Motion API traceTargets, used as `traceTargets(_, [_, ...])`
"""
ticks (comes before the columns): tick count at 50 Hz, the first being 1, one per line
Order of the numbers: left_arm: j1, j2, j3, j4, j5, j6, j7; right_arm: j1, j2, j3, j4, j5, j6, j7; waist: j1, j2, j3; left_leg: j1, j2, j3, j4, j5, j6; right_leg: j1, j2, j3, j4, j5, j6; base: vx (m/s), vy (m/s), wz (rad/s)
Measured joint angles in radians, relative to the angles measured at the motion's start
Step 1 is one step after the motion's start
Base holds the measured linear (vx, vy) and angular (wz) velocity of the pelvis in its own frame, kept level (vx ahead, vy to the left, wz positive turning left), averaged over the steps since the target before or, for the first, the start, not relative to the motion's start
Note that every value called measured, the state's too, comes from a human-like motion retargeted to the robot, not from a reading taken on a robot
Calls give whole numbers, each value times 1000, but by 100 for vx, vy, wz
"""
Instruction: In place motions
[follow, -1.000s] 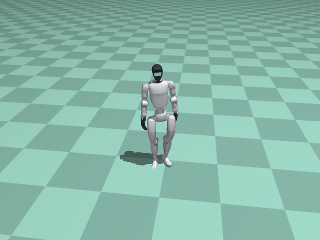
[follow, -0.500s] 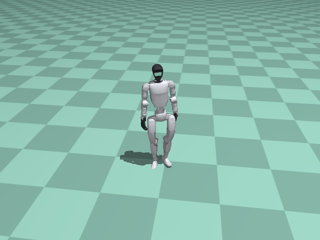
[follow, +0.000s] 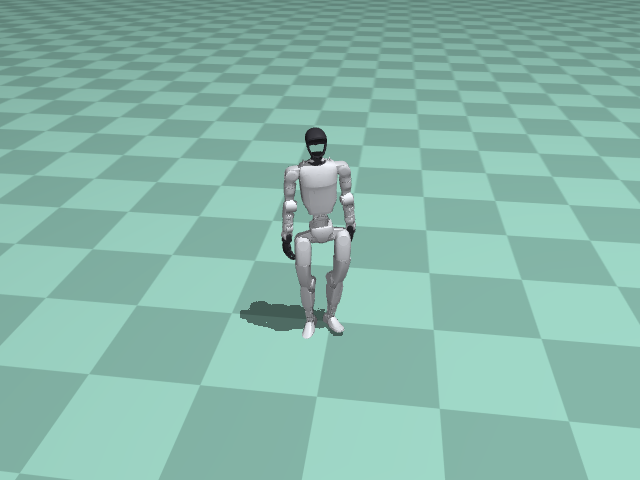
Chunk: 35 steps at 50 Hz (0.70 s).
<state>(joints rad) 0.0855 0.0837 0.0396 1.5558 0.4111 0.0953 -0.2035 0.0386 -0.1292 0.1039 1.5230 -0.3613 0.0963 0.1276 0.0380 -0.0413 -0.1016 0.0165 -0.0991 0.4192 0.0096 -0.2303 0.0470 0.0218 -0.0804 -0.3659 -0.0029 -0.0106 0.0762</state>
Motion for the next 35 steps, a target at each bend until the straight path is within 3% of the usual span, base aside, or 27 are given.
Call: traceTargets(35, [0, -1, 1, -3, -11, -1, -3, 3, -4, -6, 13, -6, -2, 18, -13, 5, 0, 9, 8, 5, -3, -12, -23, 2, 7, 6, -3, 26, -13, 0, 0, 0])
